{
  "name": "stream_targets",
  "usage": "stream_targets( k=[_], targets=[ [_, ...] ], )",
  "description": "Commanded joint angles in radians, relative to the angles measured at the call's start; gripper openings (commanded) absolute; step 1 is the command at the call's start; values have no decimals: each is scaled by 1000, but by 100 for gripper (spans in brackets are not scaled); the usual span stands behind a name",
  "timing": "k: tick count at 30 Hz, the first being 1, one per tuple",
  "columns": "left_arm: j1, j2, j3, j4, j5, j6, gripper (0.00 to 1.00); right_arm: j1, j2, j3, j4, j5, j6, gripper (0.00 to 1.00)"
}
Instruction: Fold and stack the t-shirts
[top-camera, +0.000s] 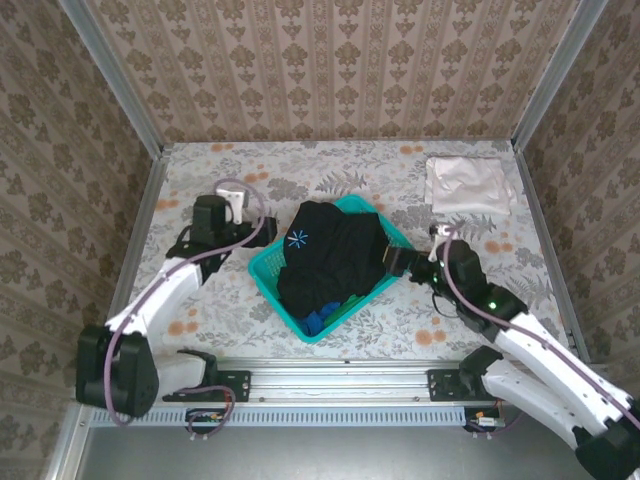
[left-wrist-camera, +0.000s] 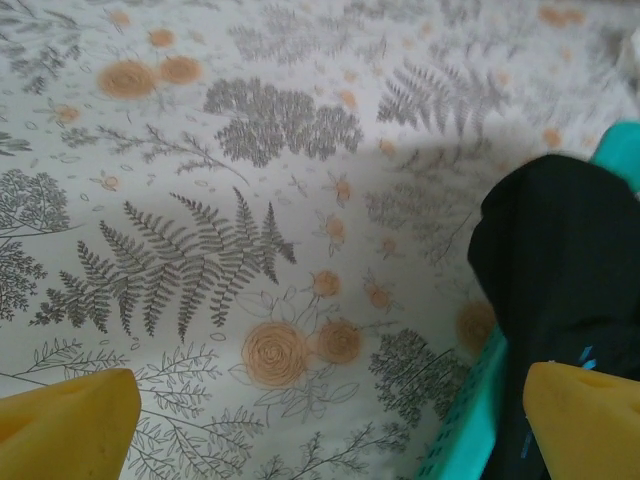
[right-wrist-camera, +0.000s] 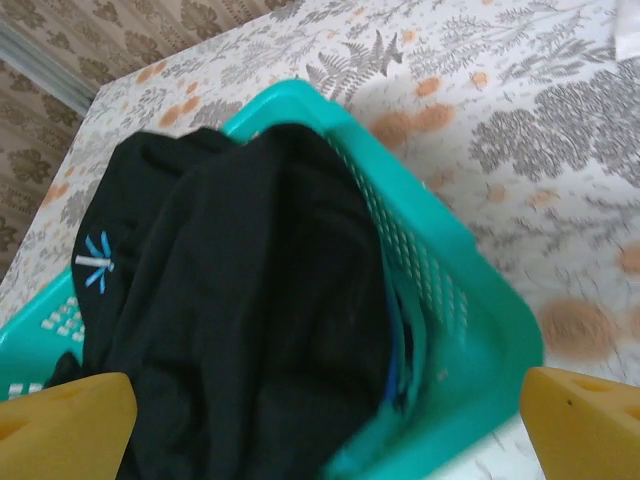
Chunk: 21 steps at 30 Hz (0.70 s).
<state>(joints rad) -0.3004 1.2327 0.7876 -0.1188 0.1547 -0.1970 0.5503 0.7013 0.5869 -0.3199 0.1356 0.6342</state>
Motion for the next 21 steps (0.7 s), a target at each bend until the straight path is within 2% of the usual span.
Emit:
stream_targets(
  k=[1, 3, 5, 9, 14, 17, 21],
  targets=[
    [-55, 90, 82, -128, -153, 93, 100, 49, -107, -54, -186, 98, 126, 100],
    [-64, 117, 102, -155, -160, 72, 100, 82, -124, -113, -137, 49, 192, 100],
    [-63, 94, 82, -128, -152, 28, 100, 105, -87, -168, -2, -34, 237, 99],
    [-40, -17, 3, -71, -142, -17, 100, 143, 71, -215, 294, -135, 284, 81],
    [34, -170, -87, -90, -130, -85, 100, 177, 256, -151, 361, -94, 298, 74],
    [92, -265, -143, -83, -66, -140, 100, 180, 339, -120, 378, -39, 320, 70],
    [109, -349, -160, -109, -30, -150, 100, 181, 442, -59, 426, 36, 353, 56]
  ],
)
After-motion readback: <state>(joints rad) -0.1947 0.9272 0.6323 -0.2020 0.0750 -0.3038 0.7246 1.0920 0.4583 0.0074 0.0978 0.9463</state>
